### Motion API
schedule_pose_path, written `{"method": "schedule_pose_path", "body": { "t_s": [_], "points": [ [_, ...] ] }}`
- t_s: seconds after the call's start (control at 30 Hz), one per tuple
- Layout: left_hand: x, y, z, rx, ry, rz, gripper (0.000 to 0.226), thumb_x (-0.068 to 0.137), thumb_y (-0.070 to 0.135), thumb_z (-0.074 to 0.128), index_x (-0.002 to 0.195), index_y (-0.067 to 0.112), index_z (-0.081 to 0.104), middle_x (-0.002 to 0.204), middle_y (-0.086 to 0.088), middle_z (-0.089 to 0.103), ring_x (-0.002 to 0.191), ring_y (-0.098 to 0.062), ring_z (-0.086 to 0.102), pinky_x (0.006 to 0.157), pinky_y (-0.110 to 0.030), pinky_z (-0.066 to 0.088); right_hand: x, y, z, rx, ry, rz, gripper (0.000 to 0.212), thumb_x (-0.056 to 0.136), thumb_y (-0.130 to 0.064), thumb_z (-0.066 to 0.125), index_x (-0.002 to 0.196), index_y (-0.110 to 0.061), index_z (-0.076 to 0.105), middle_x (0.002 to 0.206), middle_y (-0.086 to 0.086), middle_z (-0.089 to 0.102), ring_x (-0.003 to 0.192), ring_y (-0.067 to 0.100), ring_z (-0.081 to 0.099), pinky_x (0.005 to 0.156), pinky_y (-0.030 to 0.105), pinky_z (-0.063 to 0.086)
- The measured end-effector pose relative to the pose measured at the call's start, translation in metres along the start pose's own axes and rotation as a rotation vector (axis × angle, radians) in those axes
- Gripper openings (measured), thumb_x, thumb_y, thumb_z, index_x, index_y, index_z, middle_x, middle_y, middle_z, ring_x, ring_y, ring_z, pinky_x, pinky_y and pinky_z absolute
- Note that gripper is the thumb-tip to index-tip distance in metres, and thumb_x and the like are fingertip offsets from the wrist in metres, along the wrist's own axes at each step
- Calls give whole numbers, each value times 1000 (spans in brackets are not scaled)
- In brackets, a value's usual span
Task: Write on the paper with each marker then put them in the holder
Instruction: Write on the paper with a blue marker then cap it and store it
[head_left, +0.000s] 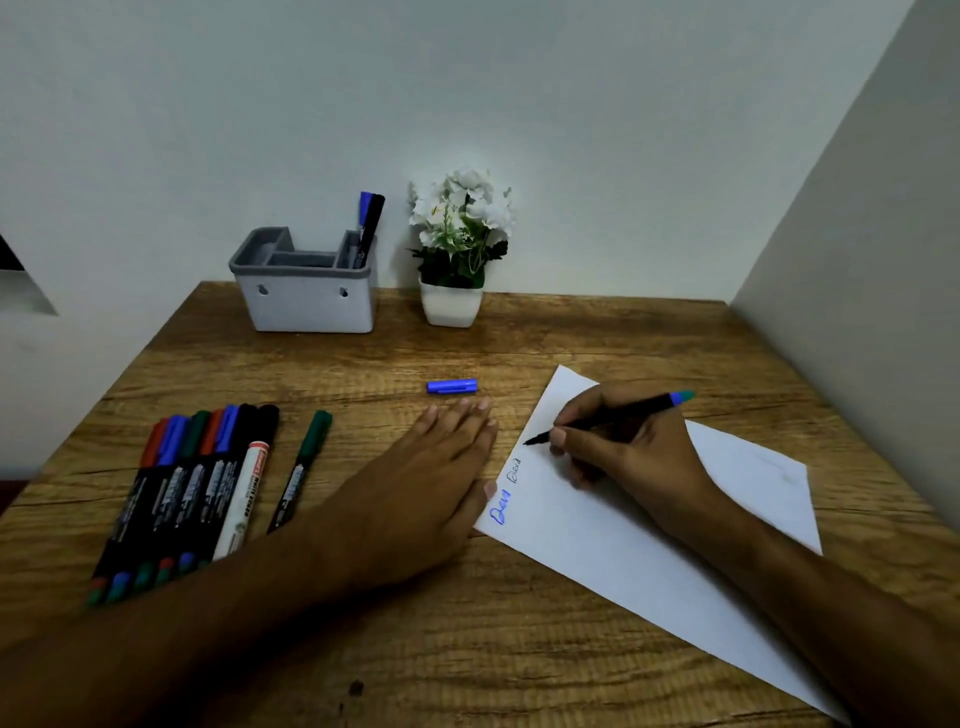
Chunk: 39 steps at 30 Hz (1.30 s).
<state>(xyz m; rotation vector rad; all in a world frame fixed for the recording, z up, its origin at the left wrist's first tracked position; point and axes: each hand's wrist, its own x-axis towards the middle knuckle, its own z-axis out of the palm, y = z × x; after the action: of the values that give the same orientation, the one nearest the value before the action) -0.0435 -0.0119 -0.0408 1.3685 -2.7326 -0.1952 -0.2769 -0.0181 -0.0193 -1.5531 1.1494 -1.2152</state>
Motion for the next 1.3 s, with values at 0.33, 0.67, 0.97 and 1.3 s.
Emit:
{"method": "schedule_pose_path", "body": {
  "t_s": [0.33,0.67,0.97,1.3],
  "points": [
    [-3,-2,7,64,58,21,63,104,45,9,157,16,-7,165,-1,-16,149,-10,-22,121,-31,-12,11,3,6,-270,-145,-133,20,84,13,69,89,-5,78,86,8,78,82,22,74,75,31,57],
    [-3,0,5,50,65,16,62,105,43,12,157,15,-5,165,-3,-13,150,-13,-18,119,-30,-14,13,7,8,-324,-120,-133,16,78,11,74,80,-5,78,76,-3,76,70,3,69,67,15,51],
    [-2,-1,7,68,49,8,64,101,45,7,157,15,-5,165,-3,-13,151,-14,-17,123,-35,-8,15,6,9,-376,-133,-159,11,74,-9,70,81,-8,78,78,2,77,75,16,72,68,22,55],
    [-3,-2,7,59,78,20,63,104,44,9,158,14,-3,165,-4,-11,151,-14,-15,122,-34,-9,16,6,11,-390,-121,-166,16,77,9,71,77,-7,75,75,1,73,67,8,67,62,16,49]
  ]
}}
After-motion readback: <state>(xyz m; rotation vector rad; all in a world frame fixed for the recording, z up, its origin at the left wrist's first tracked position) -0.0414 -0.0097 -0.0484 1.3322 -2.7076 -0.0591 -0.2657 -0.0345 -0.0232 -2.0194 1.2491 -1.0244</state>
